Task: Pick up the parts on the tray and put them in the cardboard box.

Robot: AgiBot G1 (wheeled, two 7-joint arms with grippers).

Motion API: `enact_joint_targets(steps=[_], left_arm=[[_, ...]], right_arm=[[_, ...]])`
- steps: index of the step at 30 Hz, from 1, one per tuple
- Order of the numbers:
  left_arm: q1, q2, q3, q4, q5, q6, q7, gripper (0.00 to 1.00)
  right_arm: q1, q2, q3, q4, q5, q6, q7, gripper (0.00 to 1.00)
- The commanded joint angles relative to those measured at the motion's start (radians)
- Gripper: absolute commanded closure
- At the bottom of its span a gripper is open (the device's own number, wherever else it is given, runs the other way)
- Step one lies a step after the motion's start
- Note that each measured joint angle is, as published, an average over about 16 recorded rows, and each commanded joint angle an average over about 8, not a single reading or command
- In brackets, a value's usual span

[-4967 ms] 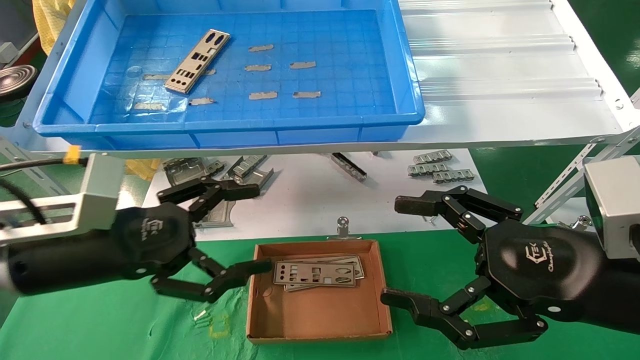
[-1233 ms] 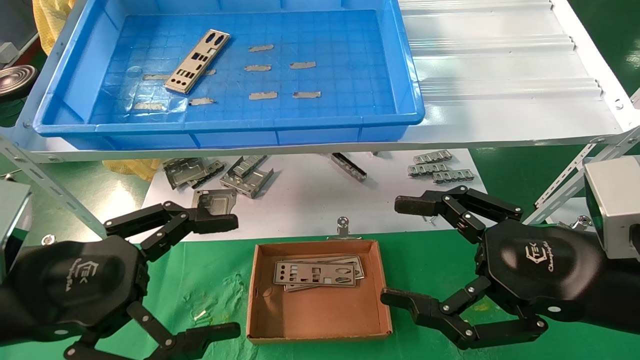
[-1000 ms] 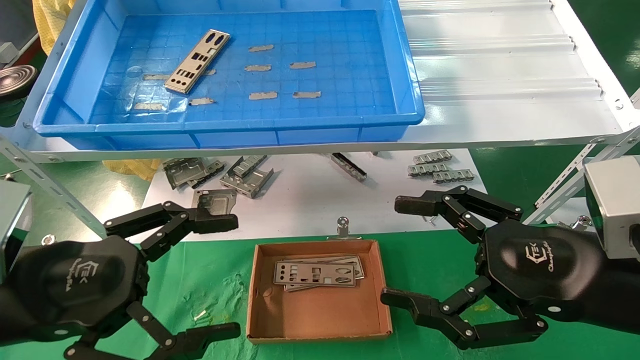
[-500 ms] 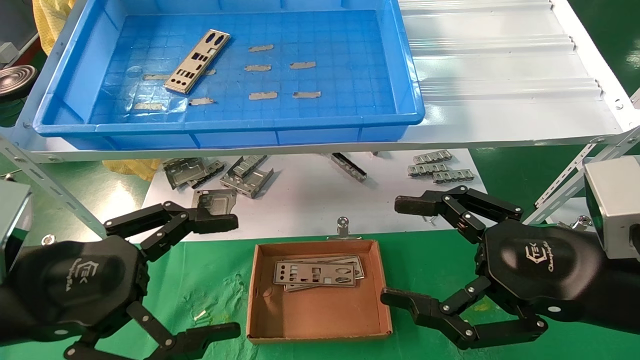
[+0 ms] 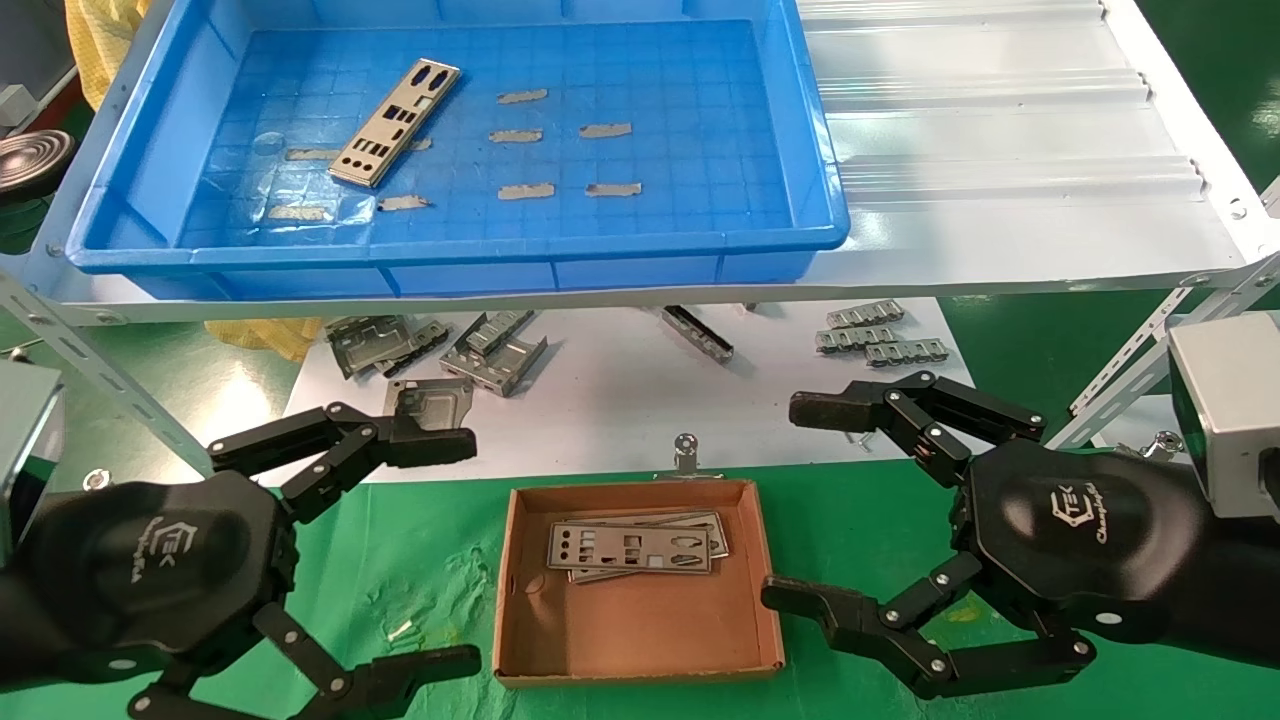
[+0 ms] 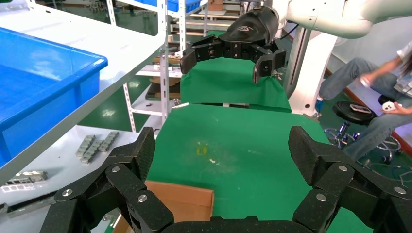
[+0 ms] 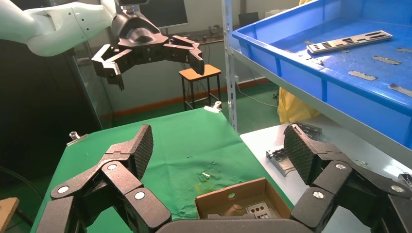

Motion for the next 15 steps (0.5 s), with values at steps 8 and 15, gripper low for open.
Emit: enact_joint_targets(steps=[8,15], left_arm=[[0.0,0.0,0.0,0.0,0.0,0.0,0.0,0.0],[0.0,0.0,0.0,0.0,0.0,0.0,0.0,0.0]], right_arm=[[0.0,0.0,0.0,0.0,0.0,0.0,0.0,0.0],[0.0,0.0,0.0,0.0,0.0,0.0,0.0,0.0]])
